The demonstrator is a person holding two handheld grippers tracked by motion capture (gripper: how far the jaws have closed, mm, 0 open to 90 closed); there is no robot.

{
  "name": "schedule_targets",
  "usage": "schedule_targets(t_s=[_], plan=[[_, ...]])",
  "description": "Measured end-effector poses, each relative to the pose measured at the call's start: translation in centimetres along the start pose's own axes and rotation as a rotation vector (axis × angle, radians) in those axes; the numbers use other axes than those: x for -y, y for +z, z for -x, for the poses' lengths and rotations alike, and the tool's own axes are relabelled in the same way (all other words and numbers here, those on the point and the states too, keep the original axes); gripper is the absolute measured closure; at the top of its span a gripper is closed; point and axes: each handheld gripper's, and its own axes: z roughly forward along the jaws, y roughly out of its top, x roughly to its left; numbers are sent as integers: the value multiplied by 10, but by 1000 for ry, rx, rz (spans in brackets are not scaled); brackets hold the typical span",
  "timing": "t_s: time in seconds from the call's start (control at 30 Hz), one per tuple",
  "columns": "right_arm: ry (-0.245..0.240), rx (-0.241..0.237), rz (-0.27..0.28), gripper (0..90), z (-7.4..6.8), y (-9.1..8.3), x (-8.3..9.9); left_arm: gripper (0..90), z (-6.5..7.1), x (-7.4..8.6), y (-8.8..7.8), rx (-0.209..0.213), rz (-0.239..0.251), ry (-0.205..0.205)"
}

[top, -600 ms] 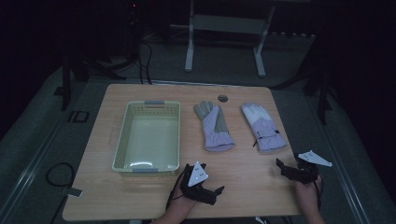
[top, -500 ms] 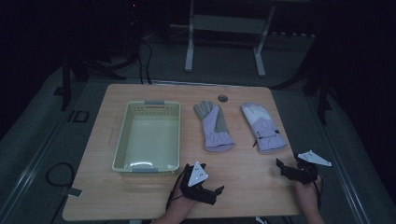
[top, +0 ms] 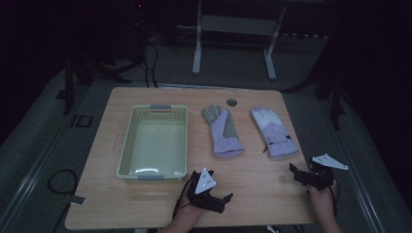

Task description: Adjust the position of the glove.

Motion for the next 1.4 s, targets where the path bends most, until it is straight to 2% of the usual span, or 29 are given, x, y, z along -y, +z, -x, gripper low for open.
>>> schedule_targets(t_s=[0.1,0.17,0.2,0.33,0.4,0.53,0.63,0.8,0.93,1.0,1.17,1.4], plan=[[0,38,29,114,1,-5,-8,0,0,0,0,3,0,2],[36,-28,-19,133,4,-6,-16,0,0,0,0,1,0,3],[47,-47,-27,138,5,-6,-18,0,0,0,0,2,0,3],[59,-37,-21,143,6,-7,-31,0,0,0,0,3,-1,1],[56,-50,-11,135,5,-7,-37,0,0,0,0,4,-4,-1],[51,-36,-17,121,-2,-4,-53,0,-1,0,1,9,-1,-4],[55,-50,16,112,-7,-4,-63,0,0,0,1,6,-2,-1],[33,-64,36,113,-16,-3,-81,0,0,-1,1,3,-4,-1],[20,-74,29,133,-21,-1,-92,0,1,-1,1,0,-5,3],[24,-94,20,138,-26,1,-100,0,1,-1,1,0,-3,2],[0,-104,25,139,-36,5,-115,0,0,-1,1,2,-3,-2],[-2,-137,33,145,-49,13,-135,0,0,-1,1,4,-3,-4]])
